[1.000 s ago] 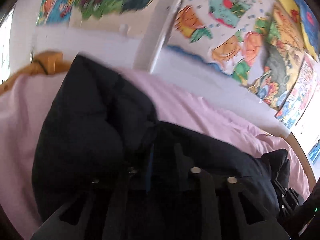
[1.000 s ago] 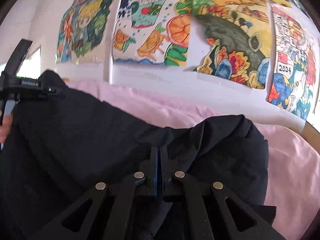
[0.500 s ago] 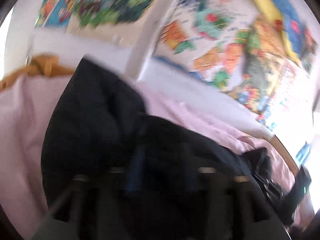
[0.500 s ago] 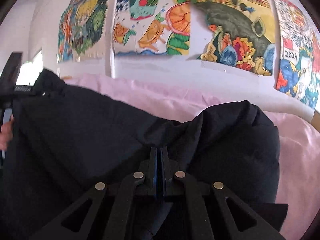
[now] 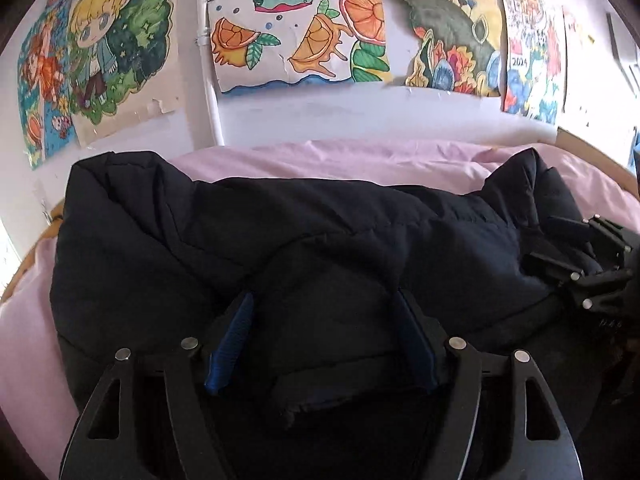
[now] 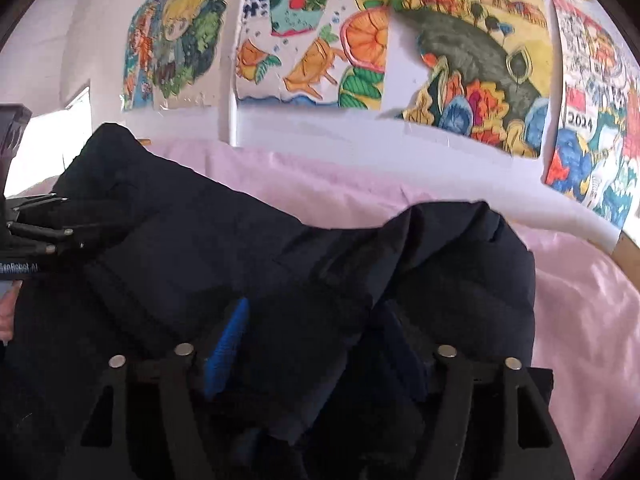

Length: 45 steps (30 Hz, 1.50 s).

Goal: Fold large clothes

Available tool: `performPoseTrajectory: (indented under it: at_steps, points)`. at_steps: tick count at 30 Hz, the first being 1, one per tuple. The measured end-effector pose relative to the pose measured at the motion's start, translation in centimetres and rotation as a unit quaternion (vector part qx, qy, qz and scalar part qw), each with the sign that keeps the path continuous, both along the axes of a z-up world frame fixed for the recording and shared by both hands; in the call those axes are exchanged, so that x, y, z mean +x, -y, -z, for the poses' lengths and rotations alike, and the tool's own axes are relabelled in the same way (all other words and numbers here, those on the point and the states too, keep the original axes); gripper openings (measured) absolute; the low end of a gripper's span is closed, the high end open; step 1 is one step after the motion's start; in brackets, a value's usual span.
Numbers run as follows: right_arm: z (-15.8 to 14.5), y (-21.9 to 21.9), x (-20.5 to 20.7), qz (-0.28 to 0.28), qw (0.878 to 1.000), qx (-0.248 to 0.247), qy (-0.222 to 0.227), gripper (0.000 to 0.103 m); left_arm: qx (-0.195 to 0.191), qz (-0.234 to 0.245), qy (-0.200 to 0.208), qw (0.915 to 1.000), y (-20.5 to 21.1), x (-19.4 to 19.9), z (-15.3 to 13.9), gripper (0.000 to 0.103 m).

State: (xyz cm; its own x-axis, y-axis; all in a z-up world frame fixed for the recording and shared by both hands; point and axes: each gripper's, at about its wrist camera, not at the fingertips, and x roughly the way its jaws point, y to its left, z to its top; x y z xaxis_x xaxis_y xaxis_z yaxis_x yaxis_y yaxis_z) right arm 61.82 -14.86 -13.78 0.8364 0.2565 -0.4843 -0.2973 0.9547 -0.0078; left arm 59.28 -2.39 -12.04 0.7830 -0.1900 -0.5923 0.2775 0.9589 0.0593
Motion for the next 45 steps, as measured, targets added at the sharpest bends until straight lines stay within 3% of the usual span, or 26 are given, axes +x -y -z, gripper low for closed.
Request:
performPoseTrajectory:
  at_steps: [4,8,12,15,20,23,24,30,33,37,40,42,45]
  points:
    - [-1.2,2.2,-0.8,0.003,0.998,0.056,-0.031,0.078,-0.066,-0.031,-0.034,0.9968,-2.0,-0.8,-1.3,0.072]
    - [-4.0,3.4,-6.2,0.01,0.998,0.065,0.004,0.085,-0.127,-0.027,-0.064,0.9895,-3.2,-4.4,-4.1,0.074]
    - [-8.0,3.8,-12.5,-0.007,0.998,0.057,-0.012,0.088,-0.149,-0.026,-0.091,0.9843,-3.8,-9.3,-8.3,0.075]
    - [-11.9,4.0,-17.3,-0.011,0.998,0.054,-0.025,0.099,-0.132,-0.01,-0.114,0.9847,-4.1,-13.6,-11.7,0.076]
    - [-17.3,3.4,-24.9,-0.031,0.998,0.029,-0.043,0.103,-0.103,0.017,-0.133,0.9856,-4.1,-21.2,-16.9,0.084]
    - [-18.7,3.4,-29.6,-0.035,0.998,0.027,-0.036,0.103,-0.096,0.021,-0.098,0.9903,-3.7,-26.1,-19.3,0.092]
    - [-18.9,3.5,-31.4,-0.034,0.999,0.028,-0.029,0.103,-0.085,0.012,-0.083,0.9929,-3.3,-28.0,-20.0,0.1]
    - [-18.1,3.3,-39.6,-0.038,0.999,0.004,-0.007,0.103,-0.08,0.013,-0.059,0.9949,-1.6,-35.4,-20.1,0.102]
    - [-17.0,2.6,-42.6,-0.042,0.998,-0.038,0.011,0.103,-0.074,0.023,-0.072,0.9944,-0.7,-38.2,-19.4,0.102]
    - [-14.6,0.8,-44.9,-0.069,0.989,-0.127,0.03,0.103,-0.061,0.042,-0.057,0.9956,-1.1,-41.2,-17.4,0.102]
    - [-12.0,-0.1,-45.5,-0.09,0.981,-0.17,0.034,0.103,-0.072,0.04,-0.11,0.9905,-1.9,-40.7,-14.3,0.102]
    - [-9.5,-0.5,-45.0,-0.108,0.976,-0.19,0.009,0.103,-0.083,0.04,-0.135,0.9865,-2.4,-39.8,-12.8,0.102]
    - [-5.7,-1.3,-44.4,-0.124,0.963,-0.239,-0.027,0.103,-0.042,0.027,-0.165,0.9851,-2.4,-38.3,-10.6,0.102]
